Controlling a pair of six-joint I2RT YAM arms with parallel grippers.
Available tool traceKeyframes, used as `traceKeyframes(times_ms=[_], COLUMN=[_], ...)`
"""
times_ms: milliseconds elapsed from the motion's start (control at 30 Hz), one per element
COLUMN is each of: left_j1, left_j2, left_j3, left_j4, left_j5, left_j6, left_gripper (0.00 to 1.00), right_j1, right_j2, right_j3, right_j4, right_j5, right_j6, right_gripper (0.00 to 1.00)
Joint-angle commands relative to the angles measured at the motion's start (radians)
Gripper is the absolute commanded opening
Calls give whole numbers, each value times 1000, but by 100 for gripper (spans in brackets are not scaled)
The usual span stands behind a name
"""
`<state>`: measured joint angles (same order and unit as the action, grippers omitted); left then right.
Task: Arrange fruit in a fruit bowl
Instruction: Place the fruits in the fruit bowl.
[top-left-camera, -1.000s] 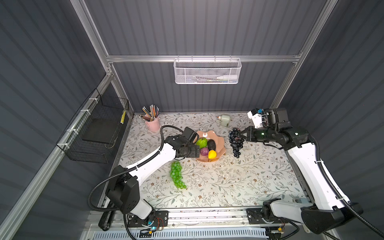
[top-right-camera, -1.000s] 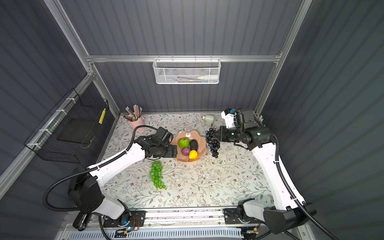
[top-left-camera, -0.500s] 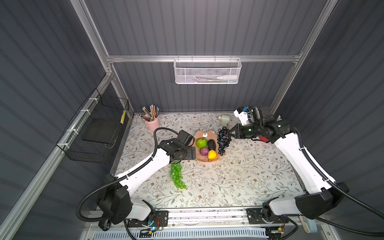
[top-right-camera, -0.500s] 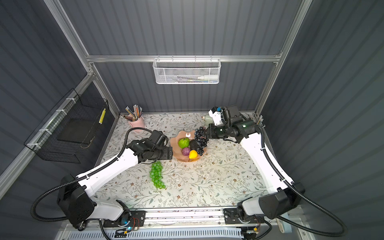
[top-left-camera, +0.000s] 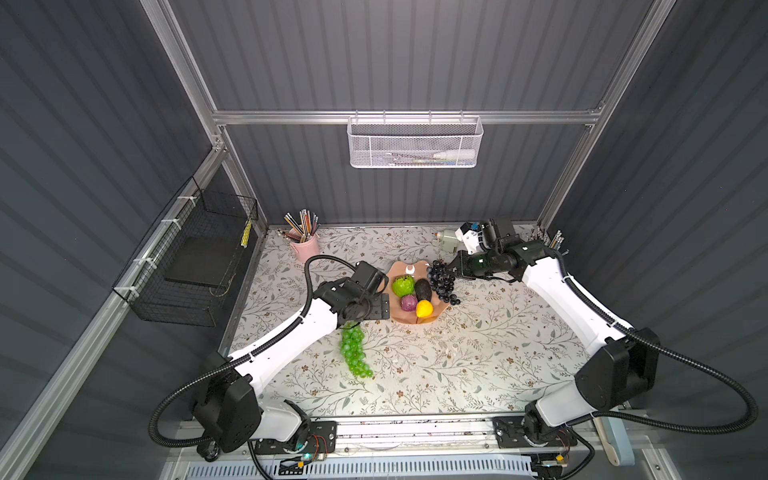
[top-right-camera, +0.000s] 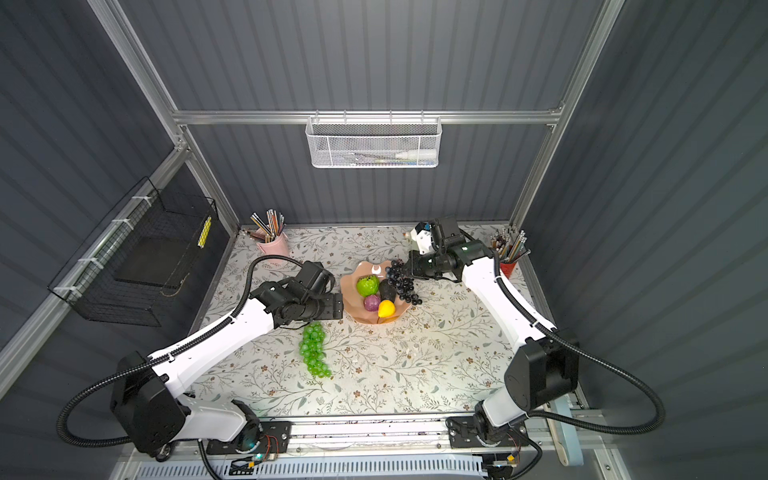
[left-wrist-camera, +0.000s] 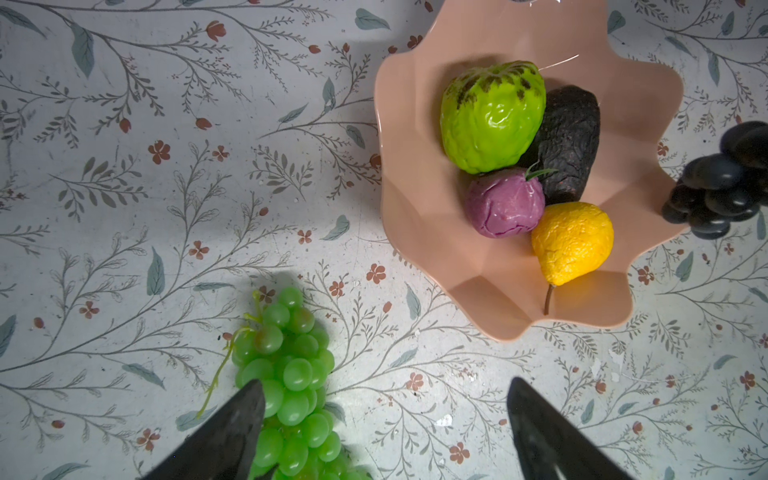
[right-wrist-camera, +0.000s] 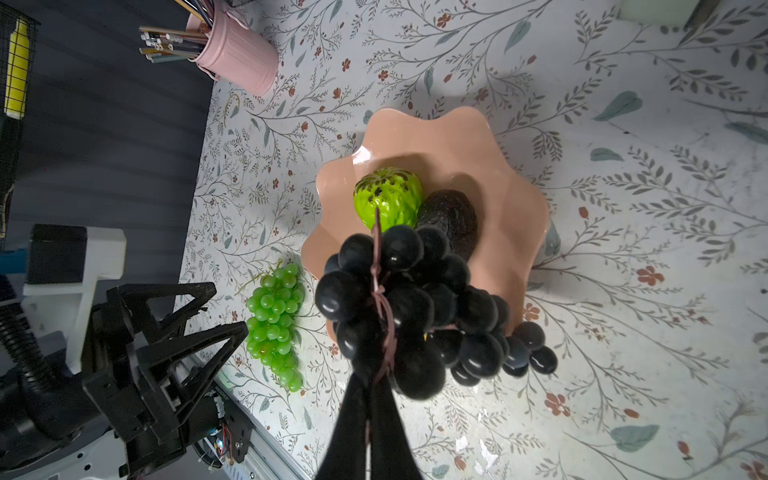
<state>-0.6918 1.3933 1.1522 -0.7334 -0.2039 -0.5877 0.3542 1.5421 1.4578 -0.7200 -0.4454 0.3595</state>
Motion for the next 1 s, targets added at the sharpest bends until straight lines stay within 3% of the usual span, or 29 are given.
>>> traceKeyframes(times_ms=[0, 233, 967], left_j1=[6, 6, 7], left_j2=[-17, 0, -8], left_j3=[-11, -9, -15], left_j4=[-21, -11, -12], left_j5=[-21, -12, -12], left_j6=[-10, -8, -7], left_gripper=[91, 91, 91], right_j1=[-1, 6, 10], right_j2=[-25, -34, 5], right_j3=[61, 95, -29], right_j4=[10, -26, 73], right_j5=[-24, -41, -90], right_j6=[1, 5, 51], right_gripper=[0, 0, 0])
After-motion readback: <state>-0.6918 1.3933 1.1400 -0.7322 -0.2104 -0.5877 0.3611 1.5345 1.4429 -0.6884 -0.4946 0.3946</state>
